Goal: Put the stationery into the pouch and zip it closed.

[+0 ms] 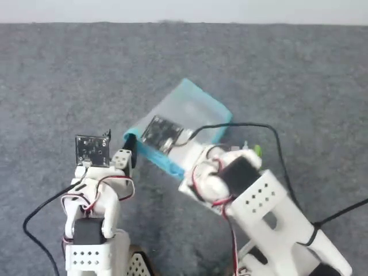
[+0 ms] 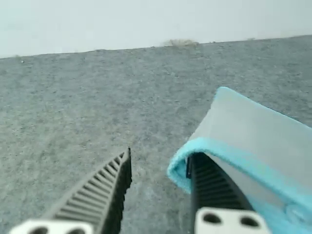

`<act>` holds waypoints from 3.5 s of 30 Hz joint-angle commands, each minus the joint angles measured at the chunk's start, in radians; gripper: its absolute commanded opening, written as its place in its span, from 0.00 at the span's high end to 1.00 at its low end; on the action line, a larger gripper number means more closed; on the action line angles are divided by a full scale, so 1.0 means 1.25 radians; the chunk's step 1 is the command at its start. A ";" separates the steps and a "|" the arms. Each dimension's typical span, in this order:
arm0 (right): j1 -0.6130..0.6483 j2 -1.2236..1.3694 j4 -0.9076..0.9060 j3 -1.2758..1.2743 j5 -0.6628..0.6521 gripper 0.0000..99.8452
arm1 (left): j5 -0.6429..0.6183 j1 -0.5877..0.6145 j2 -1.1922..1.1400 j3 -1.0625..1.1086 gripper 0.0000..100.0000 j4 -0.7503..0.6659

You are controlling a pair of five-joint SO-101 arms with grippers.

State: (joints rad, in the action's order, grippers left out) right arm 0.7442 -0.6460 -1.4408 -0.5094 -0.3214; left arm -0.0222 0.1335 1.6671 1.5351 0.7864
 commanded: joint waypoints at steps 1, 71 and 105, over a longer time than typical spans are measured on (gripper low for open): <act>-0.088 -0.020 0.012 0.000 -0.015 0.99 | 0.004 0.031 0.012 -0.024 0.83 -0.006; 0.242 0.834 0.303 0.421 0.123 0.80 | 0.284 0.734 -1.301 -1.278 0.84 0.301; 0.187 0.937 0.225 0.524 0.123 0.99 | 0.284 0.703 -1.296 -1.277 0.84 0.302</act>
State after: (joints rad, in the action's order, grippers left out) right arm 1.0096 0.5294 -1.0740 0.0905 -0.1788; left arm 0.3214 1.0357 0.0330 -0.0084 1.1807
